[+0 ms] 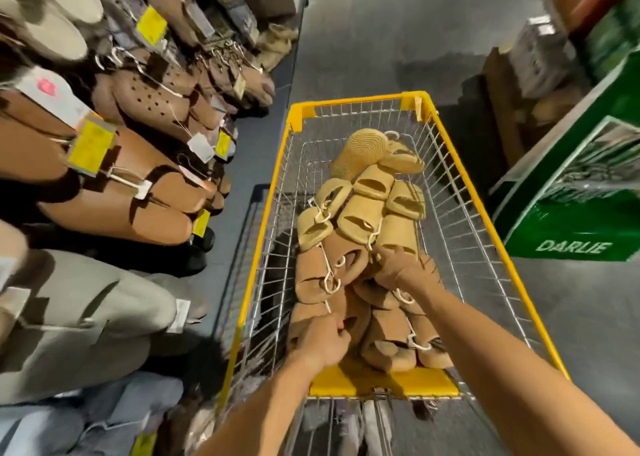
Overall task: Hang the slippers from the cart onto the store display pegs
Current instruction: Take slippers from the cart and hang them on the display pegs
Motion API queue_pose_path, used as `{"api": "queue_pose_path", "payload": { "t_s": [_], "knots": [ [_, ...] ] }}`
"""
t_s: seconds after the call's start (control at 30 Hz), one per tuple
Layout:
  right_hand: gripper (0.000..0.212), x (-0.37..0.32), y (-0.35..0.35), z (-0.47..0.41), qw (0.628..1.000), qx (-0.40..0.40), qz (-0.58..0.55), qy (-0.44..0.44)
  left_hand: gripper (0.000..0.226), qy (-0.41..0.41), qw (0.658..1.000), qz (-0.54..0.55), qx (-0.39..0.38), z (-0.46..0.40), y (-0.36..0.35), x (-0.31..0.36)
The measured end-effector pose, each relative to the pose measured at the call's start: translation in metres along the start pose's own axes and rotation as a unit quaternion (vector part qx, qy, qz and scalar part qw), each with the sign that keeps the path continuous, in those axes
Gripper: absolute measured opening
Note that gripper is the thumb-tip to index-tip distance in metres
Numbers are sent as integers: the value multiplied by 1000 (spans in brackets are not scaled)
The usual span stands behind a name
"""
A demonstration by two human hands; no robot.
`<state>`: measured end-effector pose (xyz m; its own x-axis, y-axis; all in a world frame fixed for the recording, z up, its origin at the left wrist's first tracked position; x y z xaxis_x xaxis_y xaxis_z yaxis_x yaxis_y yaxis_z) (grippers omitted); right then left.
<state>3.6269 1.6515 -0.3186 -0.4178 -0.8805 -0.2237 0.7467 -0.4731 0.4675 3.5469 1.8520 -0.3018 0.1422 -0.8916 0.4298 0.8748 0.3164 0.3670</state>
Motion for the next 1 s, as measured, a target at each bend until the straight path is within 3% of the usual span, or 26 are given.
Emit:
{"api": "queue_pose_path", "payload": {
  "t_s": [0.2,0.37,0.47,0.7,0.9,1.0],
  "knots": [
    [41,-10,37,-32,999,6,38,-13,19,-2,999,29,25,-19,29,11],
    [32,-9,68,-24,980,182,-57,60,27,-8,998,54,28,-17,36,28],
    [35,-16,98,-5,967,212,-95,108,24,-26,995,83,56,-8,48,48],
    [28,-49,158,68,949,187,-201,156,28,-118,955,193,193,23,107,139],
    [35,-102,194,171,919,202,-274,199,60,-142,909,196,339,106,173,198],
    [27,-127,203,218,871,168,-387,250,52,-146,883,170,413,153,203,204]
  ]
}}
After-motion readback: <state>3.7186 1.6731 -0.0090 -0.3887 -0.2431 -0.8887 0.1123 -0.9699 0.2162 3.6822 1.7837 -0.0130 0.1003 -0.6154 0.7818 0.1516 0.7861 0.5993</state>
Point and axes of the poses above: each hand's wrist, its own z-axis away from the middle knuckle, its own y-axis out of the back of the hand, x = y × z, the point moved 4 cm from there along -z, towards the middle knuckle, and after that the axes turned 12 degrees about -x, right-handed, at the moved point
